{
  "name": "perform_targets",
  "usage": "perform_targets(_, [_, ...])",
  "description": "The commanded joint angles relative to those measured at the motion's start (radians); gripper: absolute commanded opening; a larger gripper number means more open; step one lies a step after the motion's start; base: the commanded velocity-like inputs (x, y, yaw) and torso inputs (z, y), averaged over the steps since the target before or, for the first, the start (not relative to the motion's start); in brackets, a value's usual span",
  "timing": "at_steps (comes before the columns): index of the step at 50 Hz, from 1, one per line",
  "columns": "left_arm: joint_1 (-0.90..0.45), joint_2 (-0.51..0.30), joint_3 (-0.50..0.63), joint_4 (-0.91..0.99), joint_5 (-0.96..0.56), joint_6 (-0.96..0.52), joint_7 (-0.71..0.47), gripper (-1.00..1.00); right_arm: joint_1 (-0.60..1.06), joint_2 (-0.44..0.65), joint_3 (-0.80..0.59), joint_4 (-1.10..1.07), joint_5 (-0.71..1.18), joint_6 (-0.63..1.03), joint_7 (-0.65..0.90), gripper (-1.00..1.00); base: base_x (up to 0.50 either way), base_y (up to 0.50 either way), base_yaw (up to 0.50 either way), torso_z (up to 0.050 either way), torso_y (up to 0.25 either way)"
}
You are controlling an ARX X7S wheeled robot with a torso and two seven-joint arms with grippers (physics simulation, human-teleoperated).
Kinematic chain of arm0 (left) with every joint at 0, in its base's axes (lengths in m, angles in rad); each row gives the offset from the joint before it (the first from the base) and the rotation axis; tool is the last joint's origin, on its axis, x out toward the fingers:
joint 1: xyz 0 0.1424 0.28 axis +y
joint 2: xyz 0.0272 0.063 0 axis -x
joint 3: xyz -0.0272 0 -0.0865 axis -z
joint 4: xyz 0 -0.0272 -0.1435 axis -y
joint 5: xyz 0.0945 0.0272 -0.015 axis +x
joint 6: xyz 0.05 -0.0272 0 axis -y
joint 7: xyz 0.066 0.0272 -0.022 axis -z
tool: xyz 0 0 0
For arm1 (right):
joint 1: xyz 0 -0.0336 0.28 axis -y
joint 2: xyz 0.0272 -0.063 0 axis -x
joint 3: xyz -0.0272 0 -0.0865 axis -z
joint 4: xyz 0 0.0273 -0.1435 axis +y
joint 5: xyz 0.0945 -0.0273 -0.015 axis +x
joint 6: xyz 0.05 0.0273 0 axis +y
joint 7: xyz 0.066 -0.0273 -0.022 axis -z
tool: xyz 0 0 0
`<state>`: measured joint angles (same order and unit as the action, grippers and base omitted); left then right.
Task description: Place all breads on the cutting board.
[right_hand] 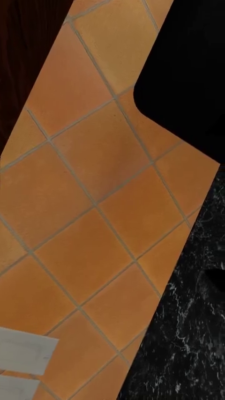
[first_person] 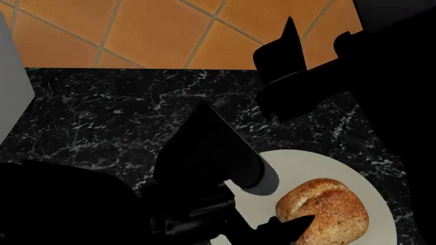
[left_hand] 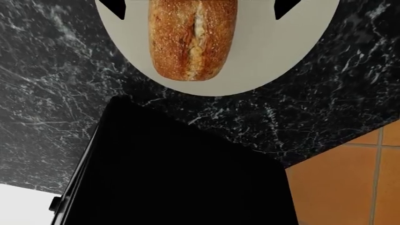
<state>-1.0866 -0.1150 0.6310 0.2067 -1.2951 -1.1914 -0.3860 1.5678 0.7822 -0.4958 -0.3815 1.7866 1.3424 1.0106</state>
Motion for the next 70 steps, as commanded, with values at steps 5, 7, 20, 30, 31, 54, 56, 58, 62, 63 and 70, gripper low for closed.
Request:
perform_targets(5, [0.024,0.027,0.032,-0.025,0.052,0.048,0.053,1.0,-0.019,-0.005,0.014,-0.018,-0.015,-0.009,-0.015,1.0,0.0,0.0,0.0,0.0,0.0])
perform_targets(7, [0.024,0.027,0.043,-0.028,0.059,0.055,0.057,1.0,-0.021,-0.003,0.013,-0.02,-0.015,-0.01,-0.016,1.0,0.0,0.0,0.0,0.0,0.0])
perform_targets(20, [0.018,0.032,0.1,-0.09,0.11,0.107,0.109,1.0,-0.025,0.013,0.008,-0.024,-0.013,-0.016,-0.025,1.0,0.0,0.0,0.0,0.0,0.0])
perform_targets(30, [-0.001,0.051,0.15,-0.173,0.165,0.159,0.16,1.0,-0.015,0.038,0.003,-0.032,0.044,-0.025,0.01,1.0,0.0,0.0,0.0,0.0,0.0])
perform_targets(31, [-0.003,0.052,0.152,-0.179,0.166,0.162,0.163,1.0,-0.014,0.038,0.003,-0.031,0.042,-0.025,0.008,1.0,0.0,0.0,0.0,0.0,0.0])
perform_targets(54, [-0.008,0.078,0.224,-0.234,0.166,0.215,0.192,1.0,-0.011,0.081,-0.004,-0.058,0.098,-0.044,0.037,1.0,0.0,0.0,0.0,0.0,0.0])
perform_targets(56, [-0.011,0.079,0.231,-0.243,0.17,0.222,0.196,1.0,-0.007,0.084,-0.005,-0.06,0.106,-0.045,0.041,1.0,0.0,0.0,0.0,0.0,0.0])
perform_targets(58, [-0.011,0.08,0.235,-0.249,0.17,0.228,0.197,1.0,-0.01,0.087,-0.005,-0.062,0.107,-0.047,0.042,1.0,0.0,0.0,0.0,0.0,0.0])
perform_targets(62, [-0.007,0.079,0.249,-0.259,0.175,0.24,0.197,1.0,-0.026,0.081,-0.005,-0.063,0.079,-0.053,0.028,1.0,0.0,0.0,0.0,0.0,0.0])
perform_targets(63, [-0.008,0.079,0.253,-0.263,0.179,0.244,0.198,1.0,-0.026,0.081,-0.005,-0.063,0.078,-0.053,0.026,1.0,0.0,0.0,0.0,0.0,0.0])
perform_targets(70, [-0.006,0.083,0.284,-0.309,0.201,0.273,0.214,1.0,-0.031,0.08,-0.007,-0.063,0.06,-0.057,0.018,1.0,0.0,0.0,0.0,0.0,0.0])
